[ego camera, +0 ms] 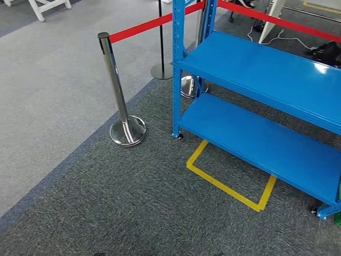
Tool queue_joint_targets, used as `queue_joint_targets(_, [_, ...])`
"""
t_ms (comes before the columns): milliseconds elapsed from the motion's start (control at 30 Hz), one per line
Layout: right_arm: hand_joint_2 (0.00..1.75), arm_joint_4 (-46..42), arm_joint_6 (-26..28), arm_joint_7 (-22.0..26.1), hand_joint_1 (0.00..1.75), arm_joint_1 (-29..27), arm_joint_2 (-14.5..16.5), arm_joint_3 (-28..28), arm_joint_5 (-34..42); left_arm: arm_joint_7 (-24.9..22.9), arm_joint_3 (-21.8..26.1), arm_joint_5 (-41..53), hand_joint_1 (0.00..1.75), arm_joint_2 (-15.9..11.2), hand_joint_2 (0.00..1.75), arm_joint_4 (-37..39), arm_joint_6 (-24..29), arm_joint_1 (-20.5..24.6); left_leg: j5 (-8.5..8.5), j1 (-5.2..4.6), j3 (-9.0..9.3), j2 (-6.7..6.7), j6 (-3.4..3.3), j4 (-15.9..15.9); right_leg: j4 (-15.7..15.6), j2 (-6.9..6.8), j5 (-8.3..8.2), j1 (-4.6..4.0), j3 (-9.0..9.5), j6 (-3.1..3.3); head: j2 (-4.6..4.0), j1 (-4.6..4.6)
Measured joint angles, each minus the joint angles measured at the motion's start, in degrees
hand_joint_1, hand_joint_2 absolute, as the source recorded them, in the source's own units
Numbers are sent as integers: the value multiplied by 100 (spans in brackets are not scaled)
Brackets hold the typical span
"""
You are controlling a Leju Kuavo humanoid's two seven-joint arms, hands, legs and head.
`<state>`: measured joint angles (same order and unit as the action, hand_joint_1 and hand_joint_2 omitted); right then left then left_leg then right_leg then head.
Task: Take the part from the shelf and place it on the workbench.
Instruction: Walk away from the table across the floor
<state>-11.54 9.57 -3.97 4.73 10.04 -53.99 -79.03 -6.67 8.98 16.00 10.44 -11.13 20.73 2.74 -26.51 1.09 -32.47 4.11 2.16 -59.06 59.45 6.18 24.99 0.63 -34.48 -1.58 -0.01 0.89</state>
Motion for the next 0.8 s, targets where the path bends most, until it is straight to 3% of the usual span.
queue_joint_targets(33, [0,0,0,-1,0,-3,-1,0,4,0,0,3,0,3,0,0,-1,6,-6,3,35,58,-21,91,-6,57,-10,3,-23,-42,-1,-9])
queue_joint_targets(100, [0,0,0,-3,0,-32,-1,-2,5,0,-1,10,0,8,0,0,1,17,1,-2,45,-43,-98,126,-43,137,-37,27,-60,-121,-2,-16])
queue_joint_targets(167, [0,0,-1,-4,0,-57,0,-3,5,0,-1,14,0,11,0,0,1,17,23,4,52,-173,-183,150,136,-64,95,15,-161,-170,-2,22])
queue_joint_targets(233, [0,0,-2,-5,0,-47,0,-3,7,0,-1,15,0,12,0,0,6,5,21,-19,54,-317,-233,156,783,-406,467,-5,-458,-190,-2,73])
queue_joint_targets(300, [0,0,-5,-5,0,-33,0,-3,12,0,-1,19,0,9,0,0,27,-12,10,-49,57,-478,-251,155,1492,-544,762,-5,-785,-202,-1,81])
queue_joint_targets(333, [0,0,-7,-5,0,-37,0,-4,16,0,-1,21,0,7,0,0,38,-14,4,-58,62,-549,-255,154,1598,-565,758,-5,-821,-202,-1,82])
queue_joint_targets(367, [0,0,-8,-5,0,-46,0,-4,19,0,-1,23,0,8,0,0,46,-13,-5,-62,74,-610,-252,154,1478,-582,651,-6,-742,-197,-1,81])
queue_joint_targets(433, [0,0,-9,-5,0,-54,-1,-4,22,0,-3,25,0,11,0,0,50,-7,-32,-69,116,-712,-223,153,716,-728,301,-12,-309,-176,-1,86])
queue_joint_targets(500, [0,0,-9,-5,0,-33,-1,-4,23,0,-4,27,0,12,0,0,54,-5,-67,-96,154,-797,-166,144,120,-883,113,-34,24,-121,0,80])
queue_joint_targets(533, [0,0,-9,-5,0,-24,-1,-5,24,0,-4,28,0,11,0,0,57,-1,-74,-108,164,-835,-135,143,23,-911,101,-49,69,-89,-1,76])
queue_joint_targets(600, [0,0,-10,-5,0,-23,-1,-6,24,0,-7,32,0,13,0,0,63,12,-77,-106,180,-899,-74,159,12,-798,82,-59,51,-17,0,73])
queue_joint_targets(667, [0,0,-10,-5,0,-29,-1,-8,22,0,-11,33,0,15,0,0,66,20,-189,-89,145,-778,-5,43,-18,-697,52,-35,55,51,-1,61])
queue_joint_targets(700, [0,0,-9,-5,0,-21,0,-8,21,0,-13,34,0,14,0,0,67,20,-327,-82,53,-670,22,-169,-32,-643,36,-18,61,79,-1,49])
queue_joint_targets(733, [0,0,-9,-4,0,-12,1,-8,19,0,-13,34,0,11,0,0,67,18,-504,-78,-102,-558,39,-500,-36,-587,29,-11,57,97,-2,37])
queue_joint_targets(800, [0,0,-9,-4,0,1,2,-7,15,-1,-13,33,0,5,0,0,67,5,-781,-75,-480,-475,52,-1224,-35,-459,24,-10,49,115,-2,27])
